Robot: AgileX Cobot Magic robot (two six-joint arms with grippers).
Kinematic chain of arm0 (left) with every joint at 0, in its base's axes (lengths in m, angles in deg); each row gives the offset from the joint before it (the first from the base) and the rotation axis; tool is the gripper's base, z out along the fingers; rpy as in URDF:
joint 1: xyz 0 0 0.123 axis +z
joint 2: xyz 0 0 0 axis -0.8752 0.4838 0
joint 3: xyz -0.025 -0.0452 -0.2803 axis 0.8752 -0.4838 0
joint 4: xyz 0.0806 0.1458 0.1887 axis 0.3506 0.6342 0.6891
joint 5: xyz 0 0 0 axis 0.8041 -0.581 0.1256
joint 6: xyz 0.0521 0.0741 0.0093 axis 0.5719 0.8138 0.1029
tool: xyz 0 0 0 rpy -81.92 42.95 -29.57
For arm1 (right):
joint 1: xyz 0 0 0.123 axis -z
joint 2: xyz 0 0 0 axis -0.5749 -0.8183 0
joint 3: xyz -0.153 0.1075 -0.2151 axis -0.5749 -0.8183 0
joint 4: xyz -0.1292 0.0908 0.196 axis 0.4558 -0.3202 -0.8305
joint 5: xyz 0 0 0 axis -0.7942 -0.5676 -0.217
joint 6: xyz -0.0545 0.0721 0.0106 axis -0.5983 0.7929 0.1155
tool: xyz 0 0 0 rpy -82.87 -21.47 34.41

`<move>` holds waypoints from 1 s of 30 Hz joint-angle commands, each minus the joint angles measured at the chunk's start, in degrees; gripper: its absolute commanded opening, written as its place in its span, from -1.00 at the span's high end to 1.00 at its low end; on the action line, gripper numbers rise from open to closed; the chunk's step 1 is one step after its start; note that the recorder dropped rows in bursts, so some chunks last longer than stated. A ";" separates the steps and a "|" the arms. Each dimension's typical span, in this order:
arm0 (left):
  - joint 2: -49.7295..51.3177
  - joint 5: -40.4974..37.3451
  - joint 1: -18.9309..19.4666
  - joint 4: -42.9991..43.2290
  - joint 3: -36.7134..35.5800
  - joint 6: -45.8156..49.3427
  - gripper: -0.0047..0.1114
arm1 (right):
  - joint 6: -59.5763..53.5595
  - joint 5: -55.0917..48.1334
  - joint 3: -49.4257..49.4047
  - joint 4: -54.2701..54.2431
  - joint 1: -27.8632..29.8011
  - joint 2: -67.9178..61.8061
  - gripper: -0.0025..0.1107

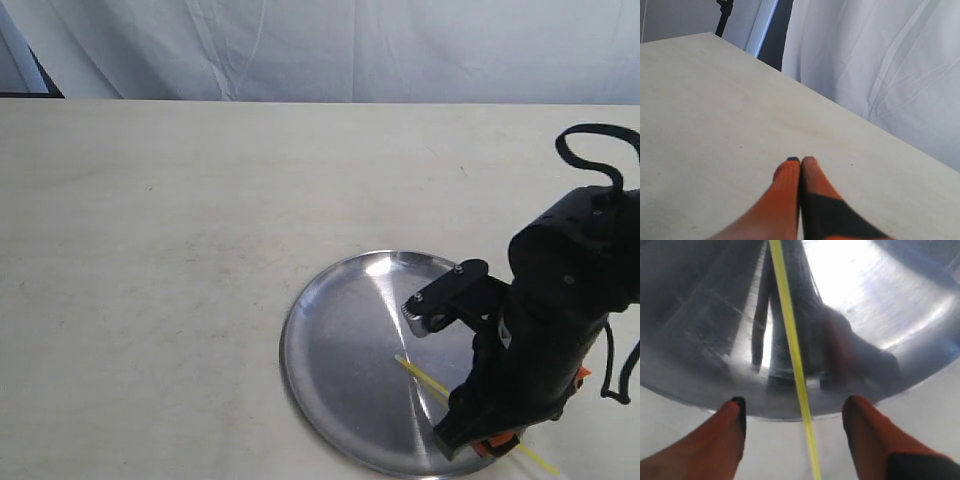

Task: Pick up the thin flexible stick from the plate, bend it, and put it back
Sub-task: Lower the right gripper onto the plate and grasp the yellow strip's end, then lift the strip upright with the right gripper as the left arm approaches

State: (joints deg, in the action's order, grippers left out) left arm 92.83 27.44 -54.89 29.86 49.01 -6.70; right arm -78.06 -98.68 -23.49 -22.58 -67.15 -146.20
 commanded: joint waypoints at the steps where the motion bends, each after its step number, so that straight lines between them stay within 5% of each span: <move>1: -0.48 0.16 0.02 0.49 -0.22 0.20 0.92 | 0.07 3.42 -0.07 0.66 -0.04 -2.98 -0.04; 6: -0.48 0.16 0.02 0.49 -0.22 0.20 0.92 | 0.19 5.51 -0.07 0.66 -0.04 -6.07 0.06; 11: -0.48 0.16 0.02 0.49 -0.22 0.20 0.92 | 0.01 6.19 -0.07 0.79 -0.04 -7.87 0.96; 24: -0.60 0.17 0.02 0.49 -0.22 0.20 0.92 | -0.89 8.55 0.05 -1.78 -0.04 12.48 0.97; 30: -0.60 0.17 0.02 0.49 -0.22 0.20 0.92 | -11.73 5.48 0.05 -18.10 -0.04 27.10 0.97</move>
State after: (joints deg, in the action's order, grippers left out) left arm 92.75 27.44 -54.89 29.86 49.01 -6.70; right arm -84.47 -90.94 -23.48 -34.72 -67.15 -122.71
